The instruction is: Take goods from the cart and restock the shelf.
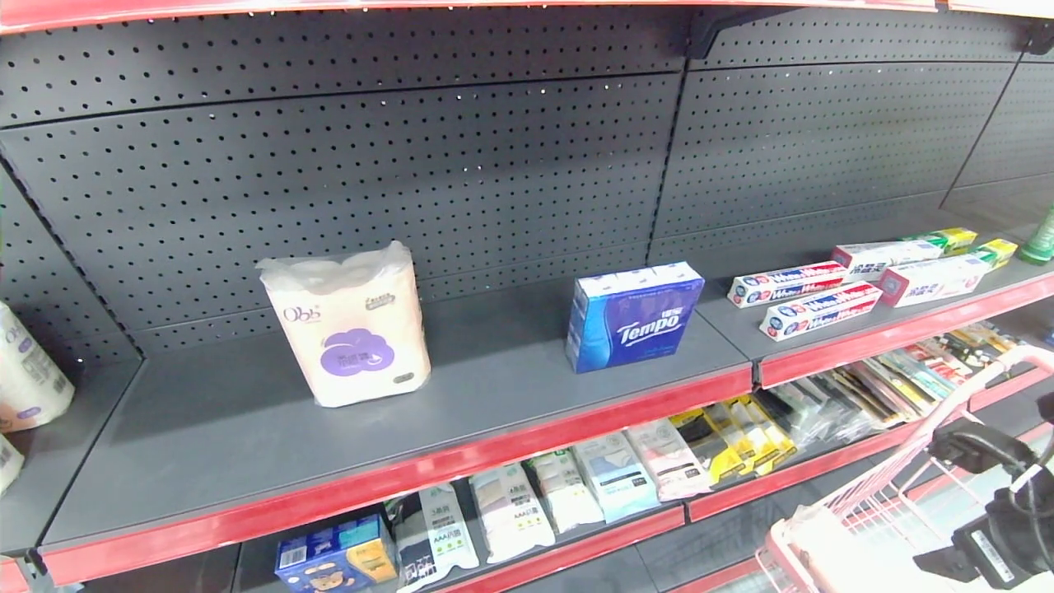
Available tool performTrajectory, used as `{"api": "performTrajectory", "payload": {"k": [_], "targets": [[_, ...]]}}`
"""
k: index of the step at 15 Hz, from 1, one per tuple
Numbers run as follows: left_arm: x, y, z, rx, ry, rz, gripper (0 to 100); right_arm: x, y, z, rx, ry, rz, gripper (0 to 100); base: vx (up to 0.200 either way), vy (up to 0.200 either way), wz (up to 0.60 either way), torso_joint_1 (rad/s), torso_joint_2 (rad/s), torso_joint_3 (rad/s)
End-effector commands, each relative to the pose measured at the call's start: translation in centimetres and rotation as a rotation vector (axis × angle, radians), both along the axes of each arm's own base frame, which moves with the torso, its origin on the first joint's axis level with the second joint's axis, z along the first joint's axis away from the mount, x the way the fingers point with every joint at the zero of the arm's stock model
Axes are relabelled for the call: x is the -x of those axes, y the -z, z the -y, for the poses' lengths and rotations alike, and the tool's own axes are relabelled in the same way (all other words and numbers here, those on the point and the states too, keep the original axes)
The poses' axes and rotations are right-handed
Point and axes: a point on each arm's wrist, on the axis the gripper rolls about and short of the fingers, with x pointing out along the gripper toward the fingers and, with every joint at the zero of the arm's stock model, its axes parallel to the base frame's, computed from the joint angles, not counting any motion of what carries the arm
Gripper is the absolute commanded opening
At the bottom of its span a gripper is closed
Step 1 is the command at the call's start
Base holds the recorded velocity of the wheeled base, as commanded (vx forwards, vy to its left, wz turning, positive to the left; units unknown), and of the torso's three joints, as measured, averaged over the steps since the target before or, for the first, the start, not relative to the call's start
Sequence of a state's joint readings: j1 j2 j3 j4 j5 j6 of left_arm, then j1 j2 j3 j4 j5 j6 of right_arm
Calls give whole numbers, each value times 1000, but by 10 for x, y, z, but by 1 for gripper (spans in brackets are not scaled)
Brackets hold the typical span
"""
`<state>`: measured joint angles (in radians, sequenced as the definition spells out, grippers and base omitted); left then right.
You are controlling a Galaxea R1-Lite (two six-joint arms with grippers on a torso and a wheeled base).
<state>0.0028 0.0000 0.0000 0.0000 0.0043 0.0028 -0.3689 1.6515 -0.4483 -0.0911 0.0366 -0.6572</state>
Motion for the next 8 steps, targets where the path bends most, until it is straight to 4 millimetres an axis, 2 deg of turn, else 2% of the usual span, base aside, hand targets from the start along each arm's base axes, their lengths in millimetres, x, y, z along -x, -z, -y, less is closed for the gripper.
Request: {"api": "performTrajectory", "payload": {"k": [1, 2, 4, 8], "targets": [[0, 0, 0, 1, -1, -2, 100, -16, 42, 3, -37, -33, -112, 100, 0, 0, 0, 0, 0, 0], [0, 0, 0, 0, -1, -2, 100, -32, 53, 1, -22, -63, -83, 100, 0, 0, 0, 0, 0, 0], [0, 0, 0, 0, -2, -2, 100, -47, 68, 0, -10, -97, -78, 100, 0, 0, 0, 0, 0, 0], [0, 0, 0, 0, -1, -2, 100, -64, 94, 1, 37, -98, -56, 100, 0, 0, 0, 0, 0, 0]]}}
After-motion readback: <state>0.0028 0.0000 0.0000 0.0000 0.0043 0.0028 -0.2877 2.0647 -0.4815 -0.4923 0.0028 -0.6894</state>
